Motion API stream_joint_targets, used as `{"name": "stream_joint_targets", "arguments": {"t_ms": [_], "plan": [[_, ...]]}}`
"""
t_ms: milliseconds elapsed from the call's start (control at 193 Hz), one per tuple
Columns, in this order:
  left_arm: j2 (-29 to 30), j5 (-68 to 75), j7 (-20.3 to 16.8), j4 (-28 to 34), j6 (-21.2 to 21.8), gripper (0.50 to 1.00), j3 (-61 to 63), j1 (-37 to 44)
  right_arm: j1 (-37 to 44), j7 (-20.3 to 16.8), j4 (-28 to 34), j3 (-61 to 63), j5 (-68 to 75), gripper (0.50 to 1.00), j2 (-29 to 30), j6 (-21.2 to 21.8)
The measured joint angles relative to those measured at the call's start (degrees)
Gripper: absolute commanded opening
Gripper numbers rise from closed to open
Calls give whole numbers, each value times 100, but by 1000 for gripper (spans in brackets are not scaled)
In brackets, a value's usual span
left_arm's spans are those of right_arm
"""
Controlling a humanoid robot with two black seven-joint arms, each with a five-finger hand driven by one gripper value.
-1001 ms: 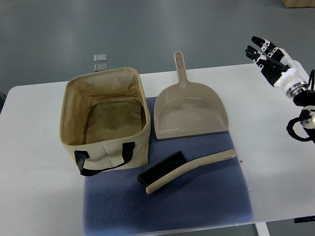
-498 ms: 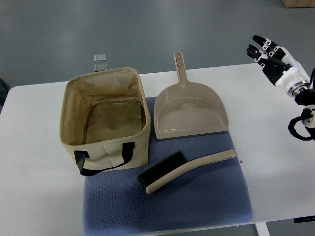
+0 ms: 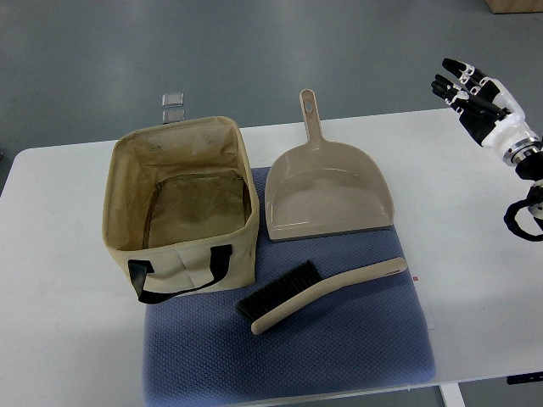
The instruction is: Put pink broom in yellow bag with right hand
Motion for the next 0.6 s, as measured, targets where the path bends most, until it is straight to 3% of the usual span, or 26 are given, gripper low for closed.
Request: {"name": "stream_joint_targets", "arguments": {"t_ms": [602], "plan": [[0, -1, 0, 0, 0, 1000, 0, 0, 250, 90, 114, -335, -1160, 926, -120, 136]]}}
